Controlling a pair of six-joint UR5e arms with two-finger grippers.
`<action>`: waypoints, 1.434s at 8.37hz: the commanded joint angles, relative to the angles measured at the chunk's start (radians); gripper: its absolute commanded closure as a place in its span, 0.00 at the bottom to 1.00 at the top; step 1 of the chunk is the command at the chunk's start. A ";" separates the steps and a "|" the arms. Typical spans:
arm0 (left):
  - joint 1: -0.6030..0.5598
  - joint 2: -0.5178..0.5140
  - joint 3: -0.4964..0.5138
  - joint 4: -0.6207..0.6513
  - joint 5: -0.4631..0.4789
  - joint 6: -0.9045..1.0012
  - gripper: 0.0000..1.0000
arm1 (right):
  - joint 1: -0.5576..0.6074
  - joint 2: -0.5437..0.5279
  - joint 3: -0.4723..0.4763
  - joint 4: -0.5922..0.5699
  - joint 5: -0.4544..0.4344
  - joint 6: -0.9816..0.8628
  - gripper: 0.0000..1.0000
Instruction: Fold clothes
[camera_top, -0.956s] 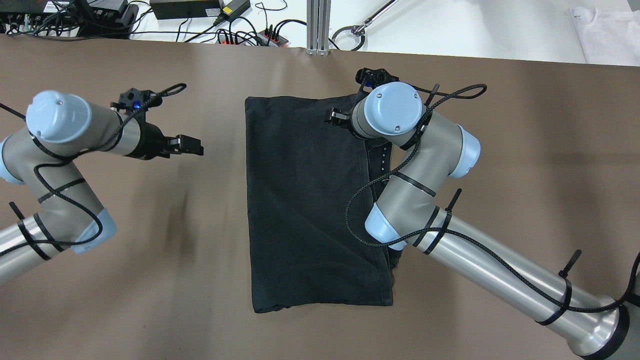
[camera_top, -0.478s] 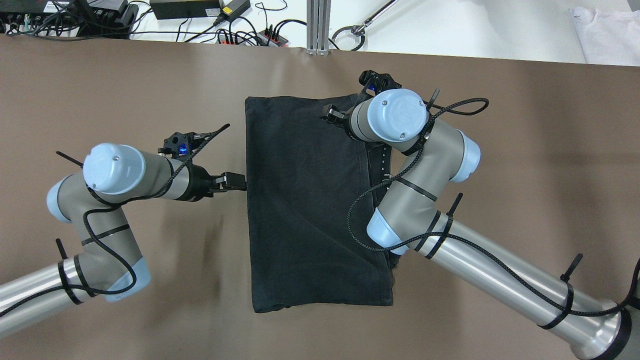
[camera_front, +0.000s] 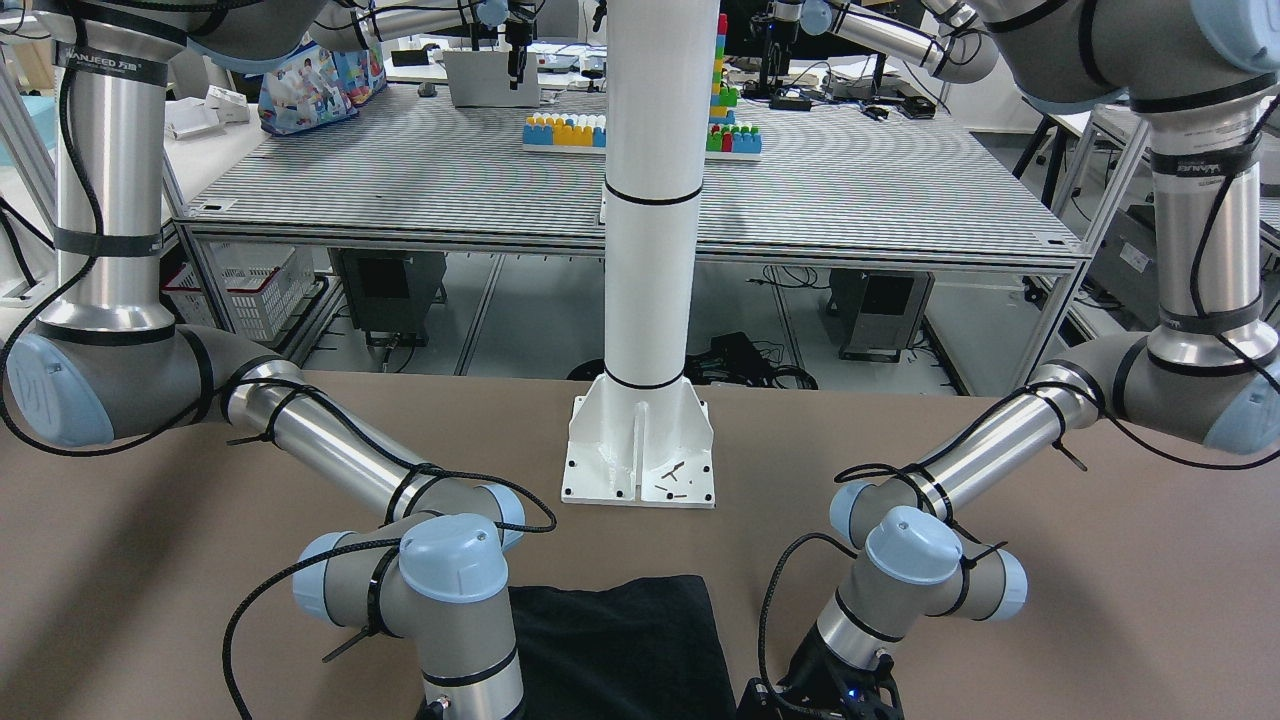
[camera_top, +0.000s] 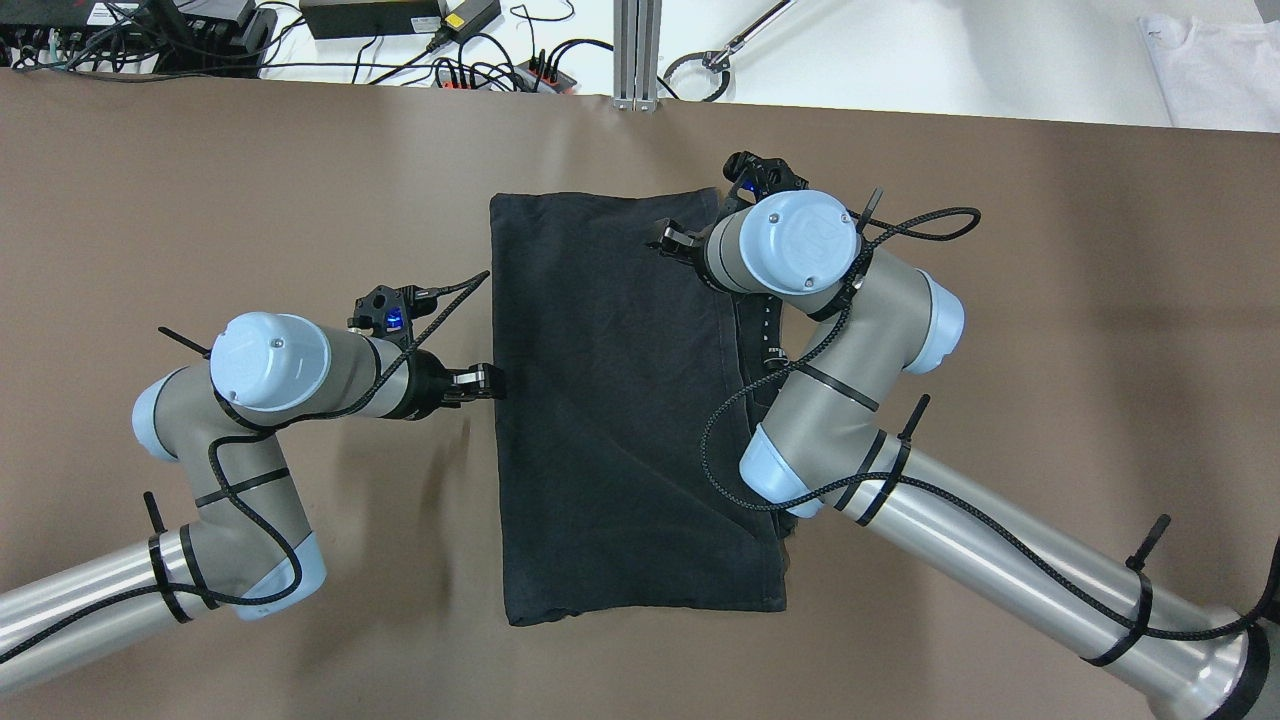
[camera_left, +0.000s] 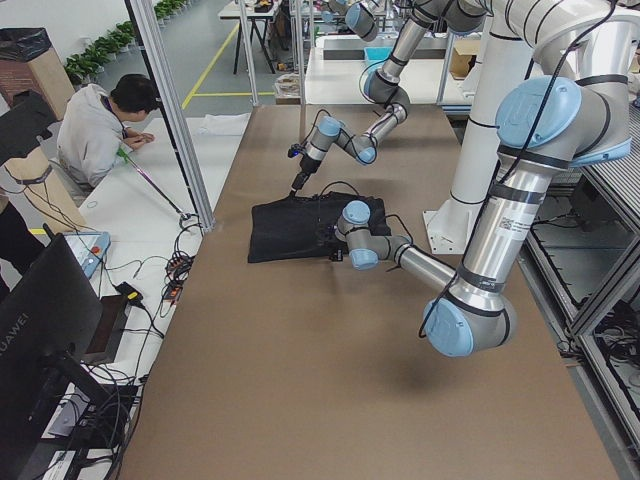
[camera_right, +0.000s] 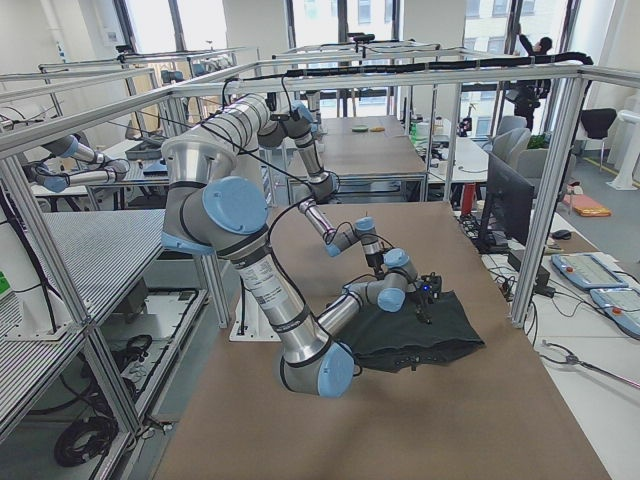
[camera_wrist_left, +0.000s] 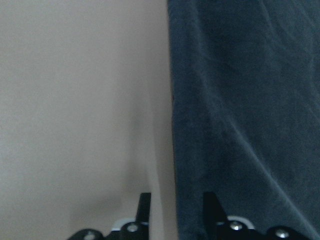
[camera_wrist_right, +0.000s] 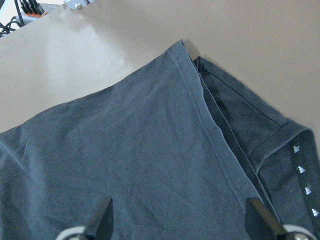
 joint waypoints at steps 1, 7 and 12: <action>0.019 -0.001 0.006 0.000 0.001 0.002 0.58 | -0.001 -0.009 0.000 0.001 0.000 -0.003 0.07; 0.033 -0.035 0.032 0.002 0.005 0.005 0.71 | -0.003 -0.032 -0.003 0.043 -0.001 -0.008 0.07; 0.047 -0.026 0.022 0.002 0.049 0.033 1.00 | -0.009 -0.030 -0.001 0.043 -0.003 -0.006 0.07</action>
